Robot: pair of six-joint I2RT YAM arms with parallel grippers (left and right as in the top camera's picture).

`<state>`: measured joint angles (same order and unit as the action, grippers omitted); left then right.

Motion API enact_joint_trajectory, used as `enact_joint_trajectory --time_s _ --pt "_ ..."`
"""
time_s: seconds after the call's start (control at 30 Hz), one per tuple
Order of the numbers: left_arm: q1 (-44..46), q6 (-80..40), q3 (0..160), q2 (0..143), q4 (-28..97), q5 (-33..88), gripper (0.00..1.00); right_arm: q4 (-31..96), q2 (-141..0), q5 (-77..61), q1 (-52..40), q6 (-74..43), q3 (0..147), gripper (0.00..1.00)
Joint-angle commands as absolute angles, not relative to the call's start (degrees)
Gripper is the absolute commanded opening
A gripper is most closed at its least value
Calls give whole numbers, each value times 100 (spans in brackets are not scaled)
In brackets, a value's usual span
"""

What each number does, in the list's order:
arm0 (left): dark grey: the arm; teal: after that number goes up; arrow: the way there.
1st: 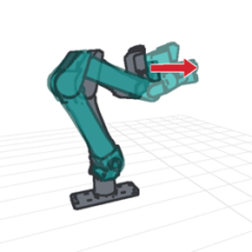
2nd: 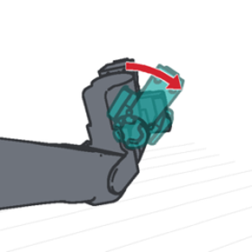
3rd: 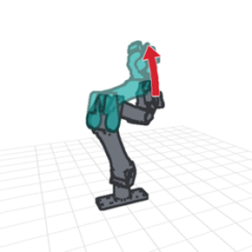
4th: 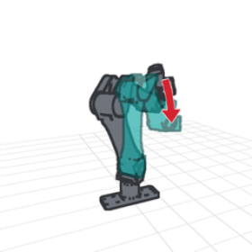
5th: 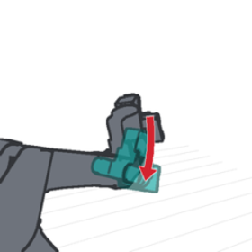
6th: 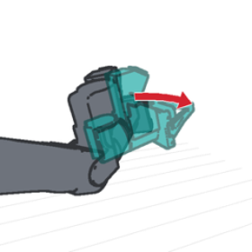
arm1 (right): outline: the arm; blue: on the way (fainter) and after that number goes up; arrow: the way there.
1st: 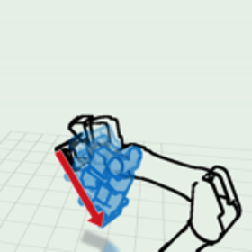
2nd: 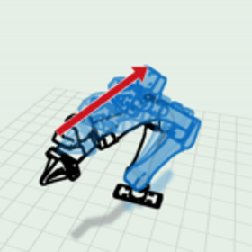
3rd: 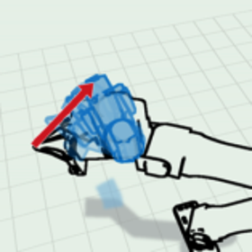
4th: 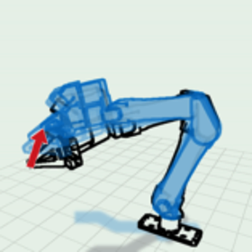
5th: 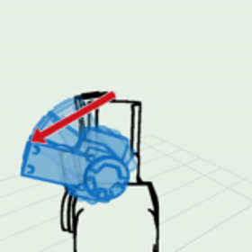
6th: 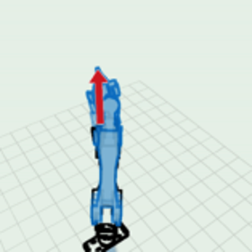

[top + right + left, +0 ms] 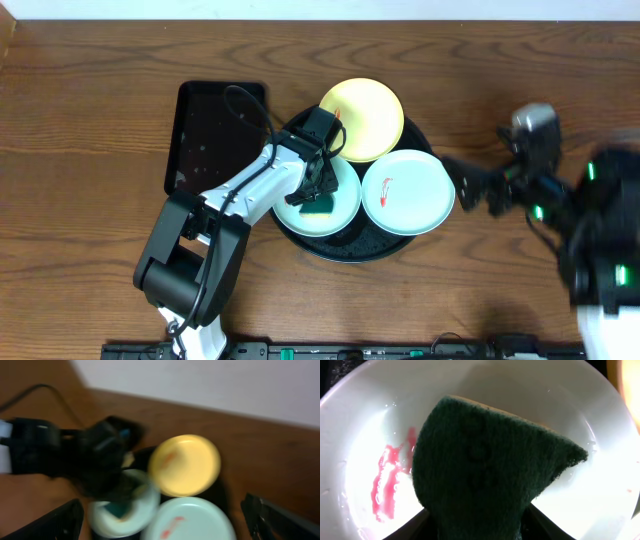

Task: Clean dirty plates on tray and stack at the side
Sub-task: 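Move right gripper to the rim of the right light-blue plate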

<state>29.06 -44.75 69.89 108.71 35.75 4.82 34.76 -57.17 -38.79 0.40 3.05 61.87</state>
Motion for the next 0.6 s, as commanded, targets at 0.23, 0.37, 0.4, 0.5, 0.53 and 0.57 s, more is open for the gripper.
enact_joint_trajectory --time_s 0.23,0.37,0.4,0.5,0.53,0.57 --pt "2934 -4399 7072 10783 3597 493 48 2764 -7303 -6573 34 -1240 6615 98" --pt "2934 -4399 7072 10783 3594 493 48 3472 -7303 -4755 -307 -1236 7006 99" --pt "2934 -4399 7072 10783 3594 493 49 3857 -7336 -4064 -427 -1205 7216 99" --pt "2934 -4399 7072 10783 3592 493 49 5203 -7588 -2338 -799 -851 7983 99" --pt "2934 -4399 7072 10783 3592 493 49 5494 -7677 -2049 -886 -784 8156 99" --pt "2934 -4399 7072 10783 3592 493 49 5784 -7800 -1734 -1000 -762 8329 99"
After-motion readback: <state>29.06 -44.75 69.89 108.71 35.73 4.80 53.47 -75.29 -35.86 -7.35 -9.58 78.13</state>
